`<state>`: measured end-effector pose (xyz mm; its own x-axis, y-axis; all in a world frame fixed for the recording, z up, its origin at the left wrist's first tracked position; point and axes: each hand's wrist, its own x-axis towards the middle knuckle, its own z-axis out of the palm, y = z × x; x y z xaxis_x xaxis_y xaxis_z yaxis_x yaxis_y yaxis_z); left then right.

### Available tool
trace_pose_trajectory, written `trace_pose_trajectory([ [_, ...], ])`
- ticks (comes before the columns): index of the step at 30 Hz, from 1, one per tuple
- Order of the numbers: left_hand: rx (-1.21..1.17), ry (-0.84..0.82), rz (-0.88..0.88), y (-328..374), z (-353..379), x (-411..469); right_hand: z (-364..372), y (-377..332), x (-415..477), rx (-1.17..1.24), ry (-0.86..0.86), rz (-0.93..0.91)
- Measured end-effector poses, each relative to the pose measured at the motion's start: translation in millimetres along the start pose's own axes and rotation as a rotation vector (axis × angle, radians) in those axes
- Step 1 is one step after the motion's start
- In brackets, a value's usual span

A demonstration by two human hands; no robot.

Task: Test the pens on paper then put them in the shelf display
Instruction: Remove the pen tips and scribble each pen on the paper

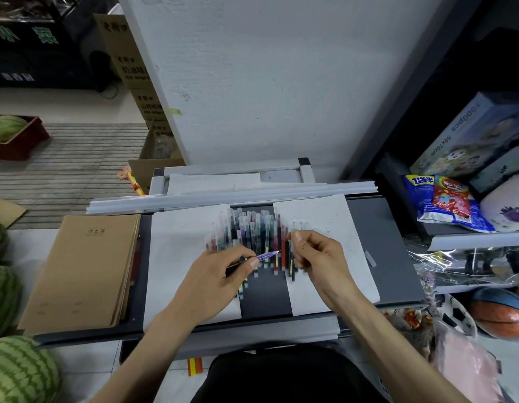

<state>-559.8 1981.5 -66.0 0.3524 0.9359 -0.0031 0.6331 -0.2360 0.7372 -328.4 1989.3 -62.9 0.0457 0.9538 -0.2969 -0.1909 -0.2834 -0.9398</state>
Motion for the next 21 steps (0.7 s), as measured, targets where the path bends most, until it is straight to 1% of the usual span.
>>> trace_pose_trajectory([
  [2, -0.005, 0.004, 0.000, 1.4, -0.6, -0.9, 1.1, -2.7, -1.6, 0.084, -0.014, 0.021],
  [4, -0.011, 0.012, -0.004, 1.4, -1.3, -1.6, 0.9, -3.9, -2.8, 0.101, -0.025, 0.037],
  [12, -0.018, 0.031, 0.001, 1.4, 1.5, -2.6, 0.5, 8.1, -7.2, -0.126, -0.080, -0.057],
  [14, -0.023, 0.036, 0.008, 1.8, 2.7, -2.4, 3.0, 13.4, -8.5, -0.142, -0.072, -0.061],
  [16, -0.026, 0.025, 0.008, 2.0, 2.1, -1.9, 4.2, 16.6, -7.7, -0.108, -0.040, -0.043],
  [19, -0.035, 0.029, 0.006, 0.8, -0.6, -1.1, -0.5, 16.1, -2.7, 0.023, 0.031, 0.003],
  [21, -0.034, 0.036, 0.007, 0.0, -2.0, -1.1, -4.9, 13.6, 0.8, 0.062, 0.045, -0.007],
])
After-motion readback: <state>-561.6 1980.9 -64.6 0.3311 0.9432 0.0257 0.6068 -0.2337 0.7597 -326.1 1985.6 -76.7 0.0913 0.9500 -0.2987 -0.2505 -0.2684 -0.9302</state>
